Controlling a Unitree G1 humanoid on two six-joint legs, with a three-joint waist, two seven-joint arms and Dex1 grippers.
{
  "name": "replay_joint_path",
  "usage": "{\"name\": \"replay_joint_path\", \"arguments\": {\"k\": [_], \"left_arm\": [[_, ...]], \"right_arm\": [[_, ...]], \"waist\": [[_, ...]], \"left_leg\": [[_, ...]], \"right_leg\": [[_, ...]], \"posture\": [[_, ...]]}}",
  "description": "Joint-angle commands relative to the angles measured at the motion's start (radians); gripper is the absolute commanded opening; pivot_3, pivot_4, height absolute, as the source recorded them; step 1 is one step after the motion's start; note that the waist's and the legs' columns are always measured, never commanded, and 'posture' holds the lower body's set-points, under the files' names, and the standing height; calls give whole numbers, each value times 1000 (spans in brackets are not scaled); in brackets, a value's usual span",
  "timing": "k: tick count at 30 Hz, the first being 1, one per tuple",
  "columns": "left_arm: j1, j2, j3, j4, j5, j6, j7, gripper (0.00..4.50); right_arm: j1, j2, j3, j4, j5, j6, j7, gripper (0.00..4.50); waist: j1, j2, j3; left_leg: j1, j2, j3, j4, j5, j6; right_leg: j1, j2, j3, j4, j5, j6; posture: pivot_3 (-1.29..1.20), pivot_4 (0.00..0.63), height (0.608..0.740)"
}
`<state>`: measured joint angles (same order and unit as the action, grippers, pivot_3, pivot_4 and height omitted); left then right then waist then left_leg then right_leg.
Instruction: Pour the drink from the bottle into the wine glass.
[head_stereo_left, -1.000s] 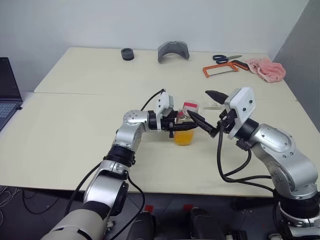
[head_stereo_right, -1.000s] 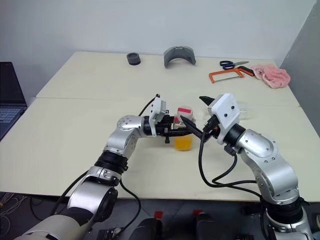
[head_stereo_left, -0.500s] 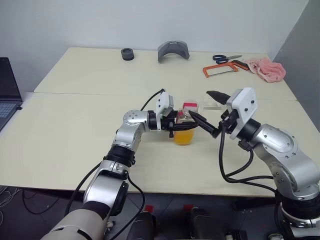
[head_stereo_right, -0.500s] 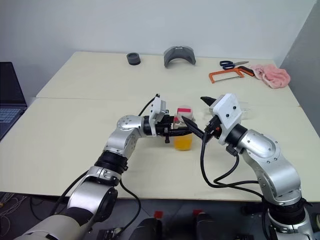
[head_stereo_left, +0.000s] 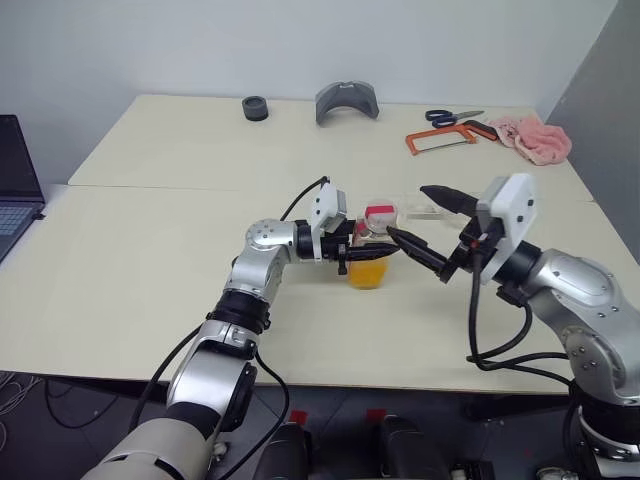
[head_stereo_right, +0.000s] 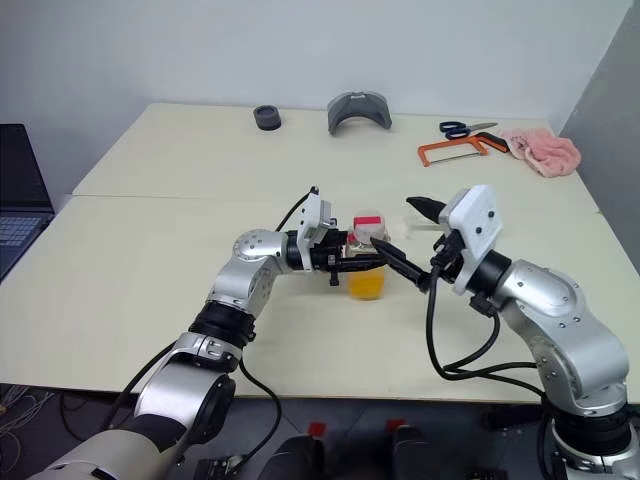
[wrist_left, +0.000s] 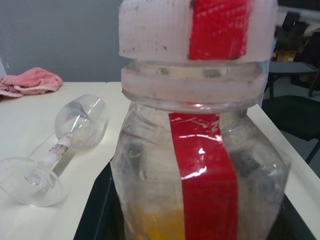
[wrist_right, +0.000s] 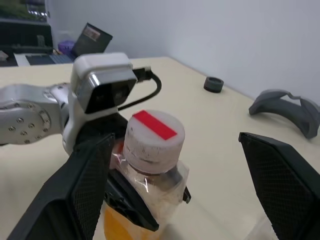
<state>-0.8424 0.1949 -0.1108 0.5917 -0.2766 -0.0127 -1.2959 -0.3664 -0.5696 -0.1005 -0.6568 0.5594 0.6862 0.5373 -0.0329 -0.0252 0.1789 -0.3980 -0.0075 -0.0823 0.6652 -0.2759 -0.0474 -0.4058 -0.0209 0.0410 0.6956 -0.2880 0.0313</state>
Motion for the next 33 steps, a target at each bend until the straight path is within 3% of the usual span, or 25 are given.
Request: {"name": "replay_joint_path", "arguments": {"k": [1, 2, 3, 11, 29, 33], "left_arm": [[-29, 0, 23, -24, -20, -22, 6, 1607], [-27, 0, 23, -26, -20, -22, 6, 1607], [-25, 0, 22, -29, -21, -21, 4, 1607], [-14, -4, 14, -46, -25, -20, -11, 1605], [-10, -4, 3, -49, -12, -39, -13, 1605], [-6, -3, 1, -51, -10, -41, -14, 1605]], "right_arm": [[-6, -12, -48, -37, 79, 22, 12, 4226], [-6, -5, -56, -36, 93, 28, 2, 4226], [-8, 1, -58, -36, 111, 35, -4, 4500], [-79, 31, 18, 25, 103, 83, -61, 4500], [-171, 32, 112, 143, 43, 55, 3, 4500], [-180, 56, 111, 150, 42, 54, -7, 3529]], "waist": [[0, 0, 0], [0, 0, 0], [0, 0, 0], [0, 0, 0], [0, 0, 0], [0, 0, 0]], "left_leg": [[0, 0, 0, 0, 0, 0], [0, 0, 0, 0, 0, 0], [0, 0, 0, 0, 0, 0], [0, 0, 0, 0, 0, 0], [0, 0, 0, 0, 0, 0], [0, 0, 0, 0, 0, 0]], "right_leg": [[0, 0, 0, 0, 0, 0], [0, 0, 0, 0, 0, 0], [0, 0, 0, 0, 0, 0], [0, 0, 0, 0, 0, 0], [0, 0, 0, 0, 0, 0], [0, 0, 0, 0, 0, 0]], "posture": [[0, 150, 740], [0, 150, 740], [0, 150, 740], [0, 150, 740], [0, 150, 740], [0, 150, 740]]}}
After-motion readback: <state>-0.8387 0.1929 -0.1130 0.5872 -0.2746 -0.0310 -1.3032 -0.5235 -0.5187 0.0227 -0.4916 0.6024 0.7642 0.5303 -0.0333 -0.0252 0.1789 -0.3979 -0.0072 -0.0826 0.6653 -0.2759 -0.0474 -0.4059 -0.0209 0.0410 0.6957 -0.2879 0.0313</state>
